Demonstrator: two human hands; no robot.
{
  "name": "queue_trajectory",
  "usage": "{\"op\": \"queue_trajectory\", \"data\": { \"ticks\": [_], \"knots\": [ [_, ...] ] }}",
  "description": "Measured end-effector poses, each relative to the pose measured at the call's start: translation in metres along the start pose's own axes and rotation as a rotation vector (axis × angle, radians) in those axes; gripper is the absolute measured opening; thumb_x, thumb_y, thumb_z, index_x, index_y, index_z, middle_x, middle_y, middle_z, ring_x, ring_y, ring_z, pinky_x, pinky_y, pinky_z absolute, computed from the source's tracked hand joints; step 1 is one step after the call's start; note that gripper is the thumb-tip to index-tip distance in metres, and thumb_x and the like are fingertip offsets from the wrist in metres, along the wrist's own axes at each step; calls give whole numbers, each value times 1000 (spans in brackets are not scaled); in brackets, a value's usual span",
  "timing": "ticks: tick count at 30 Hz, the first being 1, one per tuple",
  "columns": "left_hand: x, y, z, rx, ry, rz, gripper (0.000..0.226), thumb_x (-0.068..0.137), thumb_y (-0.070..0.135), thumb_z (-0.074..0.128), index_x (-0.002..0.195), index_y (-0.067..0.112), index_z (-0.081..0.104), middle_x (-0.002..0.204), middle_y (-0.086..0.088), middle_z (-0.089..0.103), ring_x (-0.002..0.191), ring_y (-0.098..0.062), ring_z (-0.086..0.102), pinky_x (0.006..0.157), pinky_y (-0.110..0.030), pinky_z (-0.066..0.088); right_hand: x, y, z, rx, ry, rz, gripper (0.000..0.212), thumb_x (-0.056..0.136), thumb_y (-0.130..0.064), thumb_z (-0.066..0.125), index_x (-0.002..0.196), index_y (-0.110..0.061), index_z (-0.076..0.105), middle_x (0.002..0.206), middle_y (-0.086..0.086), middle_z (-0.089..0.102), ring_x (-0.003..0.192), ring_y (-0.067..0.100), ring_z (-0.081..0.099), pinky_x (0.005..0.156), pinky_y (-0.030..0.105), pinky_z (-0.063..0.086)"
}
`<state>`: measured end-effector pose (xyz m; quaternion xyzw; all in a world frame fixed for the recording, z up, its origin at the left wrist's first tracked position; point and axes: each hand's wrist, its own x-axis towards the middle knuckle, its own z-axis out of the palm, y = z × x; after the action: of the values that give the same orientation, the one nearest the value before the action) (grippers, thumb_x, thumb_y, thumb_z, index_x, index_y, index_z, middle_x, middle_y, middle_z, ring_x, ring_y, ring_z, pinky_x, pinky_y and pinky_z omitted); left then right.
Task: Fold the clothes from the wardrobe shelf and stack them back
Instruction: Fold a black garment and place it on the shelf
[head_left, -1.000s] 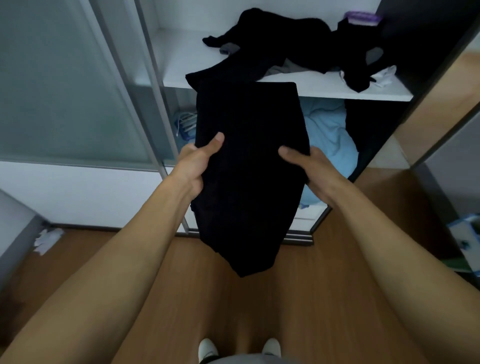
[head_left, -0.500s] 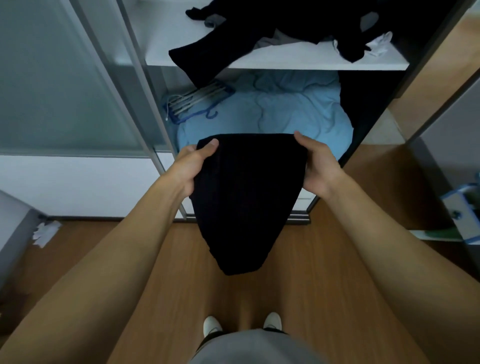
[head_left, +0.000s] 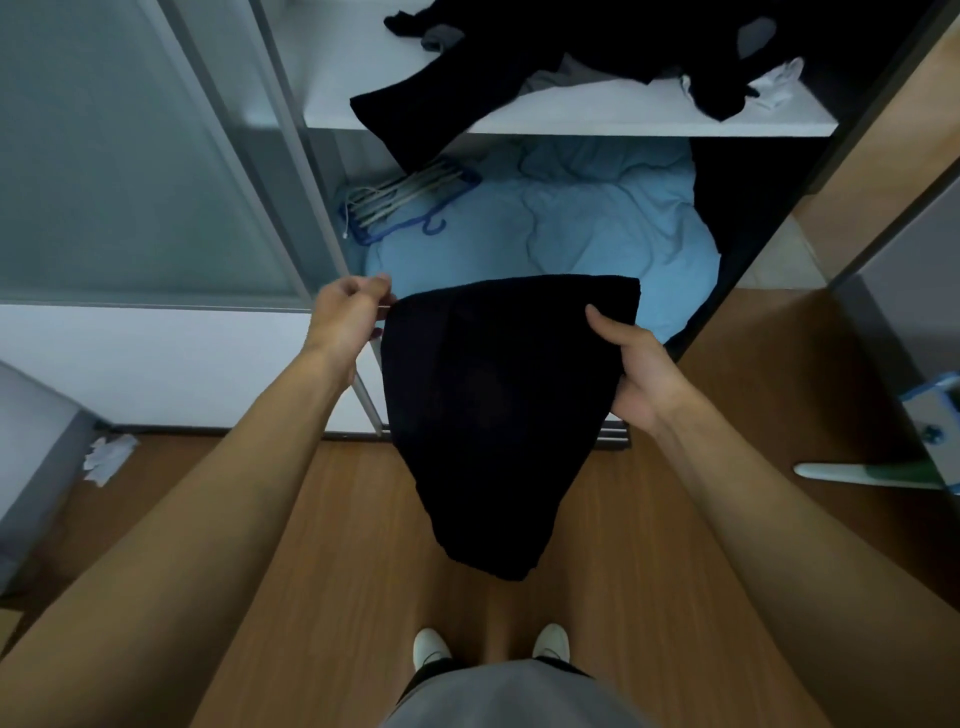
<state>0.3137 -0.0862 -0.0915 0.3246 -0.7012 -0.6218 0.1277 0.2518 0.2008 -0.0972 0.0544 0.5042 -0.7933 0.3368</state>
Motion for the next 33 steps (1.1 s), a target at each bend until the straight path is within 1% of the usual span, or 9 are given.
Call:
{"op": "queue_trajectory", "data": {
  "ticks": [3, 5, 9, 11, 16, 20, 23, 28, 33],
  "knots": [
    [-10, -14, -2, -31, 161, 85, 25, 94, 36, 58, 77, 18, 60, 75, 6, 66, 74, -10, 63, 73, -27, 48, -1, 1, -1, 12, -24, 28, 43, 94, -34, 64, 131, -12, 64, 130, 10, 67, 120, 27, 64, 103, 41, 50],
    [-18, -22, 4, 24, 96, 91, 26, 91, 37, 61, 79, 15, 66, 78, 6, 69, 80, -12, 66, 79, -30, 51, -1, 4, -1, 38, -38, 48, 44, 95, -37, 62, 132, -13, 64, 132, 9, 66, 121, 26, 63, 103, 41, 50],
    [-23, -29, 15, 157, -128, -64, 44, 89, 56, 60, 115, 19, 62, 116, 3, 67, 112, -15, 61, 102, -38, 46, -3, 7, 2, 73, -66, 71, 46, 95, -39, 61, 134, -14, 63, 134, 9, 64, 124, 26, 62, 103, 40, 49],
    [-24, -28, 21, 74, -247, -125, 47, 96, 56, 50, 127, 21, 58, 124, 3, 66, 118, -16, 60, 107, -37, 43, -4, 6, 4, 77, -78, 73, 46, 93, -41, 63, 131, -15, 65, 135, 9, 64, 124, 26, 61, 103, 40, 50],
    [-30, -22, 31, -375, -357, -236, 33, 102, 47, 47, 119, 23, 63, 114, 4, 75, 108, -10, 69, 96, -24, 50, -5, -6, 7, 68, -74, 67, 55, 90, -50, 66, 130, -13, 66, 140, 10, 60, 130, 27, 56, 111, 40, 43],
    [-35, -17, 38, -343, -352, -254, 36, 100, 48, 51, 115, 19, 67, 105, 0, 77, 99, -13, 73, 83, -25, 55, -2, -20, 4, 87, 14, 31, 62, 87, -58, 64, 126, -9, 69, 133, 14, 64, 121, 31, 63, 102, 43, 51],
    [-37, -10, 50, -260, -276, -252, 39, 98, 52, 51, 108, 19, 70, 95, -1, 79, 90, -17, 75, 73, -26, 57, -2, -24, -5, 81, 57, -8, 67, 87, -59, 63, 126, -4, 68, 135, 17, 62, 122, 34, 62, 107, 45, 47],
    [-32, -5, 60, -358, -142, -346, 39, 97, 52, 54, 101, 16, 68, 87, -4, 78, 79, -20, 75, 62, -28, 59, -15, 5, -3, -131, 34, -58, 35, 95, -32, 63, 121, -9, 69, 121, 11, 71, 113, 25, 68, 88, 33, 58],
    [-30, -11, 34, -342, -454, -373, 46, 85, 58, 68, 103, 17, 78, 105, -6, 77, 94, -20, 75, 69, -28, 60, -12, 16, 8, -163, 269, -54, 26, 97, -16, 62, 119, -2, 67, 113, 14, 74, 105, 28, 71, 93, 39, 57]
  ]
}}
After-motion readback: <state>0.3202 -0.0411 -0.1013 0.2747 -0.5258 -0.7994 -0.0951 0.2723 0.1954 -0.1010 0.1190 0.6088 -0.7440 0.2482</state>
